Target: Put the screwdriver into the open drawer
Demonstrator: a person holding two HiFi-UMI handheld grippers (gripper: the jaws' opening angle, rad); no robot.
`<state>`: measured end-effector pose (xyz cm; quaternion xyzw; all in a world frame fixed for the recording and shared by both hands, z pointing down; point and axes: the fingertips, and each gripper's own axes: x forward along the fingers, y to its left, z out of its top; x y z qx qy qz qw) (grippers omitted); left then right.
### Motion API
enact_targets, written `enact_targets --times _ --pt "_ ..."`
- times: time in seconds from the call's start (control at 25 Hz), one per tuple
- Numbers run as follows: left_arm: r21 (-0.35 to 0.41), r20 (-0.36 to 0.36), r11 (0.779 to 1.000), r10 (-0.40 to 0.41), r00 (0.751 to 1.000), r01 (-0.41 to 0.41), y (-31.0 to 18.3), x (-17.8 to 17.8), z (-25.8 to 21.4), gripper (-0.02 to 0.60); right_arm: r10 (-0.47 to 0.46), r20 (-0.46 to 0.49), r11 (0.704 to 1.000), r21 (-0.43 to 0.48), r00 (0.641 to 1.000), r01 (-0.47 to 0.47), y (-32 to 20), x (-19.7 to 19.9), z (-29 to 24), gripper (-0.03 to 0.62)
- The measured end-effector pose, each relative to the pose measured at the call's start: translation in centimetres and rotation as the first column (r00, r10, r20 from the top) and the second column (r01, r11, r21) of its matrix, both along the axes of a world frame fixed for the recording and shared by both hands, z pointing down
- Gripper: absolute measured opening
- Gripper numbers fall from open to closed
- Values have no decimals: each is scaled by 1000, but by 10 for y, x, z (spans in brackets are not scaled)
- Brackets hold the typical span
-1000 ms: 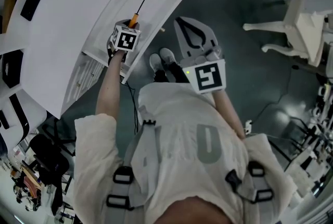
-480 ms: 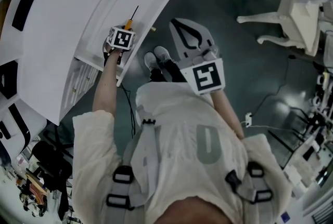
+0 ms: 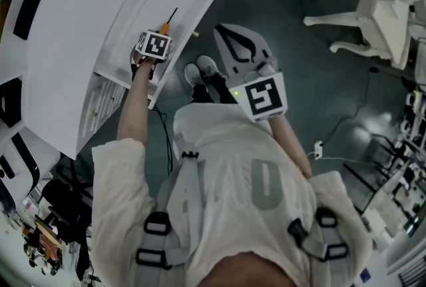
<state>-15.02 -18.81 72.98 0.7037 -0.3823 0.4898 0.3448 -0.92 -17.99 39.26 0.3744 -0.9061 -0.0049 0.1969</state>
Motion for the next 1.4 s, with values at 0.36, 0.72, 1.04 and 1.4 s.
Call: enact_targets --times 0.36,0.72,1.04,1.4 --pt "15 44 999 28 999 -28 -4 -5 -5 124 -13 7 999 -32 1000 13 7 -6 7 5" --pt "42 68 999 29 997 -32 -7 -2 -13 185 0 35 999 -41 999 2 6 -5 8 5" --pt "78 64 997 -10 998 5 -15 -6 -20 247 13 37 999 -47 999 -12 4 0 9 5" --pt "78 31 995 -65 997 63 -18 -6 -26 247 -17 41 999 -49 999 19 5 -3 8 5"
